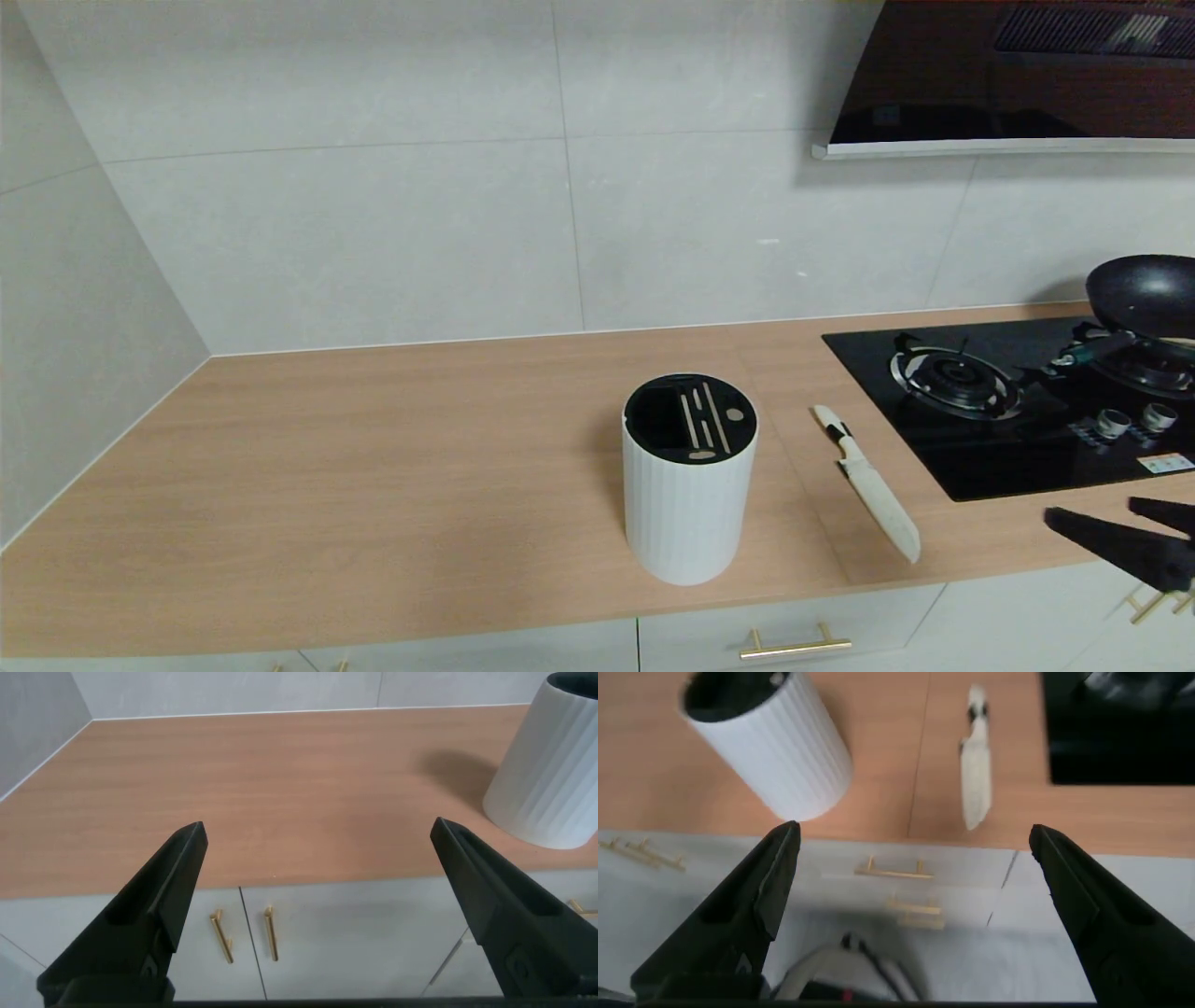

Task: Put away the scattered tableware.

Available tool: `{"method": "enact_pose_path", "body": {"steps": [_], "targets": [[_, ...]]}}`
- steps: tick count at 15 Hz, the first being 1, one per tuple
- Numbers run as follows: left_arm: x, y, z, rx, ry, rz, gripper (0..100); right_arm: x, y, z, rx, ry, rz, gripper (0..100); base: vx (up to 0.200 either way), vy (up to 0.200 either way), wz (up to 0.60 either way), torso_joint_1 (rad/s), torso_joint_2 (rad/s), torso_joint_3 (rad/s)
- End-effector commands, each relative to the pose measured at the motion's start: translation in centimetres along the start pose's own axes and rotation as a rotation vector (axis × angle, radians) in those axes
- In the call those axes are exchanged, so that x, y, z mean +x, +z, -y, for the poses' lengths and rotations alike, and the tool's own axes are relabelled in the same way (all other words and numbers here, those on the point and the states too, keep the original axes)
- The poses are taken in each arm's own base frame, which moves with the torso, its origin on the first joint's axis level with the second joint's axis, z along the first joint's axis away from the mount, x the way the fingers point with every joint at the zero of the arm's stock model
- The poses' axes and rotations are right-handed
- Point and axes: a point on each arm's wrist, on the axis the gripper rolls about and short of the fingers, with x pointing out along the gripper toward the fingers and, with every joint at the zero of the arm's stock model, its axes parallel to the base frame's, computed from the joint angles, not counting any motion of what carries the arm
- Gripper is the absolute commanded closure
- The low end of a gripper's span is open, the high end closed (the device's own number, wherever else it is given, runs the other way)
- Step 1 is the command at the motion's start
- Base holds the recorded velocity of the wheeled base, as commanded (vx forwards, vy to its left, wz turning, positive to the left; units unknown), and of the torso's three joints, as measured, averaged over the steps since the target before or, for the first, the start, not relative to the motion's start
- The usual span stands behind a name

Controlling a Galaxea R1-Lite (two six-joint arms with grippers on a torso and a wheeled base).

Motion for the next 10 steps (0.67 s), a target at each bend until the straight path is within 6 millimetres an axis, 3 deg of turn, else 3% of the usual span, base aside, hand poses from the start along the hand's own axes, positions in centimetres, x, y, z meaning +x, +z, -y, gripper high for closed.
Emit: {"method": "enact_pose_path", "body": {"steps": [1,2,6,7,8,10], "targets": [[0.0,0.0,0.0,-0.001,0.001,-0.001,0,11.0,2.4,2.2,0.031,0.01,-0.162,0,0.0,0.0,0.0,0.0,0.0,0.0],[0.0,0.0,0.0,-0.001,0.001,-0.001,0,12.0,2.4,2.5,0.033,0.0,-0.17,0,0.0,0.0,0.0,0.0,0.0,0.0],[0.0,0.0,0.0,-0.001,0.001,-0.001,0,19.1,1.3,4.3,0.002,-0.076,-0.205,0,0.0,0.0,0.0,0.0,0.0,0.0],[0.0,0.0,0.0,-0.001,0.001,-0.001,0,19.8,1.2,4.4,-0.001,-0.084,-0.208,0,0.0,0.0,0.0,0.0,0.0,0.0],[0.0,0.0,0.0,-0.001,0.001,-0.001,0,22.9,0.9,5.0,-0.037,-0.115,-0.207,0,0.0,0.0,0.0,0.0,0.0,0.0],[0.0,0.0,0.0,-0.001,0.001,-0.001,0,25.1,0.8,5.5,-0.051,-0.144,-0.207,0,0.0,0.0,0.0,0.0,0.0,0.0]]}}
